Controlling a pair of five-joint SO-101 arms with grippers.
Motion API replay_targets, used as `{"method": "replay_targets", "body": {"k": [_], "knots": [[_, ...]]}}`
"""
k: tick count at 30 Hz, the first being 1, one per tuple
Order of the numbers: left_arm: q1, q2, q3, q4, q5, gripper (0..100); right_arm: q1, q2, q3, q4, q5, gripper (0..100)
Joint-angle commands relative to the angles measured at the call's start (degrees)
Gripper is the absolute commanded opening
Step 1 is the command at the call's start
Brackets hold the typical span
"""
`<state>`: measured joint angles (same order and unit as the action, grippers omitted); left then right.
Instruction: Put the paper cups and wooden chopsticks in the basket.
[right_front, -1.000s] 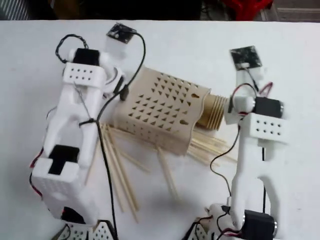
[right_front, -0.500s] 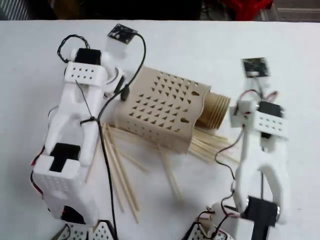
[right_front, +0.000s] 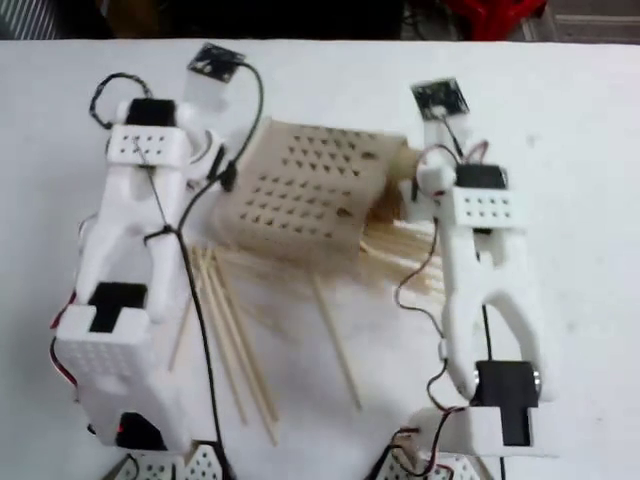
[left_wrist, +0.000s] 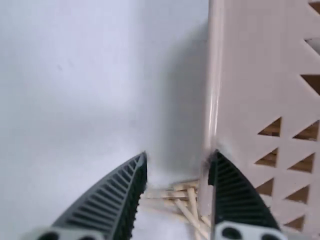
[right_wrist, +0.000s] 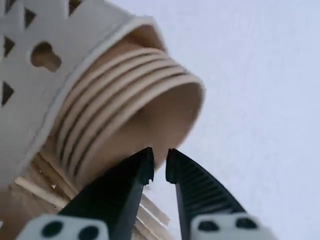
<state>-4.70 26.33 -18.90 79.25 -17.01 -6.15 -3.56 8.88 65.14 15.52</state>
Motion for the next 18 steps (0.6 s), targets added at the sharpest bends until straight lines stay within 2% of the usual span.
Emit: {"method": "replay_targets", "body": {"k": [1, 6, 18], "knots": [[-3.1, 5.8, 2.5, -1.9, -1.0, 21, -5.3, -0.1, -12.1, 7.0, -1.0, 6.0], [-3.6, 10.9, 2.5, -2.6, -1.1, 21, -9.7, -0.1, -22.5, 14.3, -1.0, 6.0], [-3.8, 12.6, 2.5, -2.3, -0.7, 21, -15.3, -0.8, -36.0, 20.4, -1.0, 6.2]]}}
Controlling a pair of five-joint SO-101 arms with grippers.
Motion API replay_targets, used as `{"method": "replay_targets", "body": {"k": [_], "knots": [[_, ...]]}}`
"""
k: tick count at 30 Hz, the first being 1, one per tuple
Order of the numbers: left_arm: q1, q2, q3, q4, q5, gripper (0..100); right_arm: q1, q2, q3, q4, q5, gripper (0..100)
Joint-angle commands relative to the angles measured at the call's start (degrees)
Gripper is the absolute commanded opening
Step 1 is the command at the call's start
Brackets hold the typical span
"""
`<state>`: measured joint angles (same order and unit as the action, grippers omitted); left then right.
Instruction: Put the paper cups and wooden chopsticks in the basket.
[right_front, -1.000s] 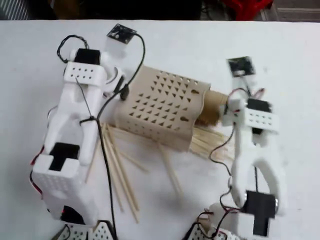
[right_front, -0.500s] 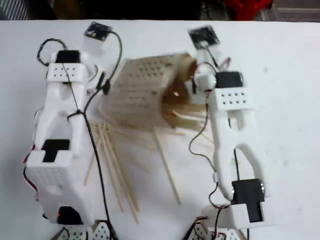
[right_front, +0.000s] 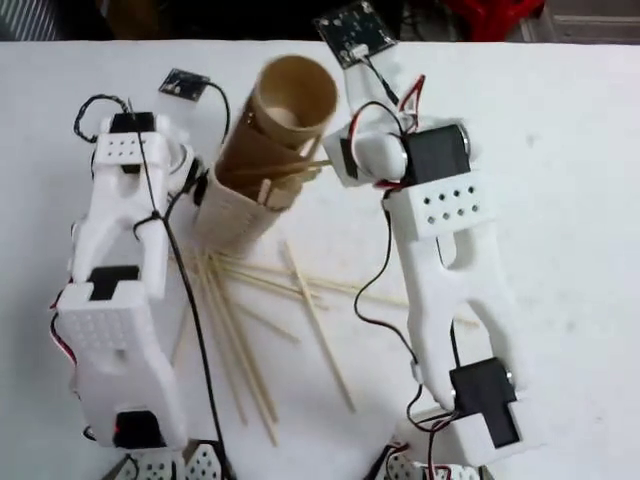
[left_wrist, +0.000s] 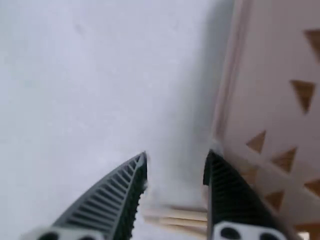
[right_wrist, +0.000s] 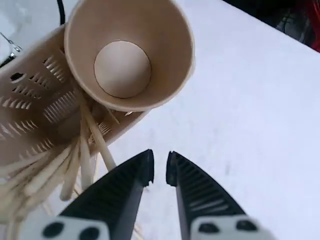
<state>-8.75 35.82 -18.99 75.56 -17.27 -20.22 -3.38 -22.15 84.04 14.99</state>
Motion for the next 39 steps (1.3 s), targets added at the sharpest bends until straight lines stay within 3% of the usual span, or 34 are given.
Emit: {"method": "replay_targets", "body": {"k": [1, 8, 14, 20, 25, 28, 31, 35, 39], "knots": [[-0.3, 2.9, 2.5, 1.3, -0.4, 21, -1.7, -1.0, -6.5, 2.9, -0.4, 6.2], [-4.9, 2.9, -7.3, 6.2, -0.2, 21, -3.5, -1.0, -13.5, 14.2, -0.4, 6.0], [-4.9, 3.3, -13.1, 12.0, 2.7, 21, -2.2, -2.4, -14.1, 14.4, -0.4, 6.1], [-4.6, 2.1, -16.5, 12.7, 6.2, 21, -7.4, -7.6, -20.7, 11.0, -0.5, 6.2], [-8.7, -2.3, -31.9, 21.8, 8.3, 21, -8.8, -12.6, -22.9, 13.5, -0.5, 6.2], [-11.1, -6.2, -39.2, 27.3, 6.0, 20, -7.0, -16.5, -16.4, 14.9, -0.4, 6.0], [-14.9, -12.3, -32.4, 27.2, 3.9, 20, -2.2, -22.9, -2.7, 14.8, -0.4, 6.0], [-17.4, -24.5, -8.7, 27.1, -1.8, 21, 2.2, -31.3, 20.8, 12.5, 1.7, 6.3], [-20.7, -39.0, 14.9, 24.3, -8.9, 21, 5.1, -41.1, 44.6, 4.0, 5.8, 6.3]]}}
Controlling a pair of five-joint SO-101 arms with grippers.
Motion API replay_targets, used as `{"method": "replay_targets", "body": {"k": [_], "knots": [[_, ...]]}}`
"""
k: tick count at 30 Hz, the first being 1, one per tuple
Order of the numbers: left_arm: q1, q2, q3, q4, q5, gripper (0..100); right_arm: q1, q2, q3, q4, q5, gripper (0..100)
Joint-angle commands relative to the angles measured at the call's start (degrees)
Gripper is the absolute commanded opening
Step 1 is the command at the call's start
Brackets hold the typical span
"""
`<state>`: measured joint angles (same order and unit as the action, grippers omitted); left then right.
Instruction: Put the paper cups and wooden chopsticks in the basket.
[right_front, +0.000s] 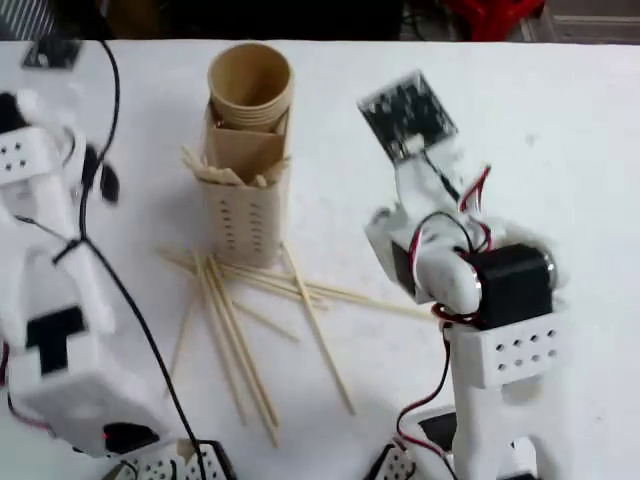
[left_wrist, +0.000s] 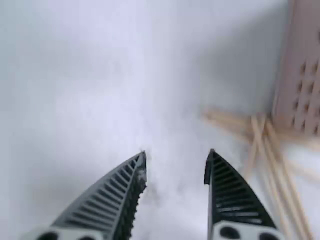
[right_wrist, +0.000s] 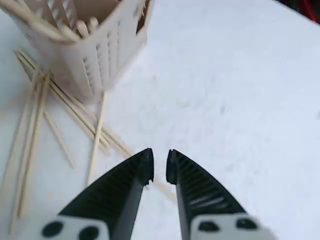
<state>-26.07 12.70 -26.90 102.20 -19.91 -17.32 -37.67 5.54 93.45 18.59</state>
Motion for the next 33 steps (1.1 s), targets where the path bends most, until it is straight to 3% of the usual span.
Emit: {"method": "replay_targets", "body": {"k": [1, 7, 12, 16, 25, 28, 33], "knots": [[-4.1, -19.2, 28.1, -3.6, -7.8, 21, 3.1, -9.1, 22.6, -7.6, 2.5, 6.3], [-2.5, -34.7, 55.2, -9.8, -13.0, 21, 6.6, -20.4, 52.0, -23.5, 2.9, 6.3], [5.1, -38.2, 69.0, -19.3, -9.2, 21, 10.6, -27.5, 66.5, -30.7, 3.0, 6.3], [11.6, -38.2, 73.8, -28.4, -3.7, 21, 14.5, -33.0, 71.7, -31.3, 3.1, 6.3], [26.2, -38.2, 81.7, -41.3, 9.5, 21, 21.1, -49.1, 88.0, -35.4, 10.7, 6.3], [27.1, -38.2, 83.1, -43.7, 11.3, 21, 21.0, -55.0, 88.5, -31.1, 10.8, 6.3], [22.8, -38.2, 82.9, -44.0, 11.3, 21, 19.6, -64.0, 89.4, -29.4, 10.8, 6.3]]}}
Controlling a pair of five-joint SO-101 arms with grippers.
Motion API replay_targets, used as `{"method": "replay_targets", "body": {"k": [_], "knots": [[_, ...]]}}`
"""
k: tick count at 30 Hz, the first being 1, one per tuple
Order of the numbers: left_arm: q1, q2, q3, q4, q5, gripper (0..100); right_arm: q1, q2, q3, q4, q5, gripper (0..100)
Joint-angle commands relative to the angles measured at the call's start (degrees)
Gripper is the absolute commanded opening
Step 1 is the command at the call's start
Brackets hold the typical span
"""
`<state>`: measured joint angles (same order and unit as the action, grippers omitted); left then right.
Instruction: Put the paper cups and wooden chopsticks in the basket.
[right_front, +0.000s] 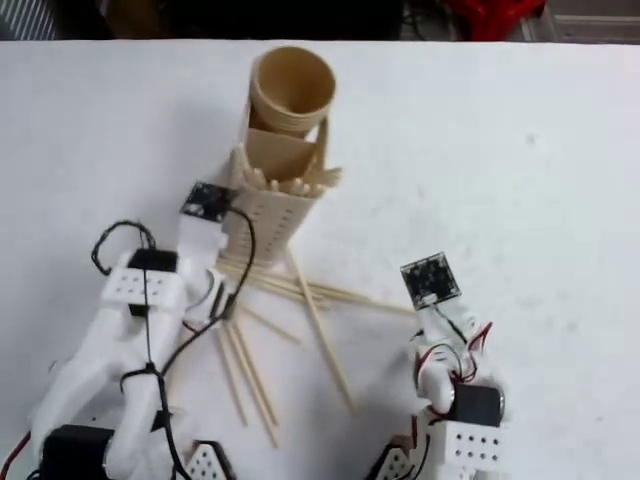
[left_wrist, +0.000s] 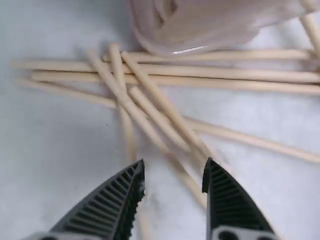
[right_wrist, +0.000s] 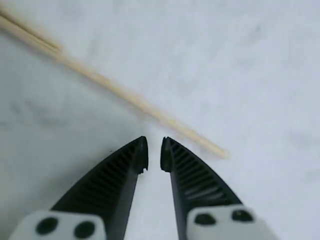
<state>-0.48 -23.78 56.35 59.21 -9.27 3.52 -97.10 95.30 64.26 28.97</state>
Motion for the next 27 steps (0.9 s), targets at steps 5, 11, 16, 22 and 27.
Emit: {"method": "replay_targets", "body": {"k": [5, 11, 16, 22, 27], "knots": [[-7.6, -1.8, -0.4, -0.8, 0.7, 21, -10.2, -3.6, -3.7, -4.7, -0.4, 6.3], [-8.7, -1.7, -0.4, -1.1, 7.0, 21, -9.5, 7.5, -6.2, -4.9, -2.6, 6.3], [-8.8, -1.6, 0.4, -4.6, 20.4, 21, -9.5, 10.6, -6.2, -6.5, -2.6, 6.3], [-8.7, -1.6, 0.6, -4.5, 22.9, 20, -9.5, 11.1, -7.1, -6.5, -2.6, 6.3], [-6.4, -1.6, 0.8, -4.8, 25.0, 20, -9.5, 11.1, -7.3, -6.1, -2.6, 6.3]]}}
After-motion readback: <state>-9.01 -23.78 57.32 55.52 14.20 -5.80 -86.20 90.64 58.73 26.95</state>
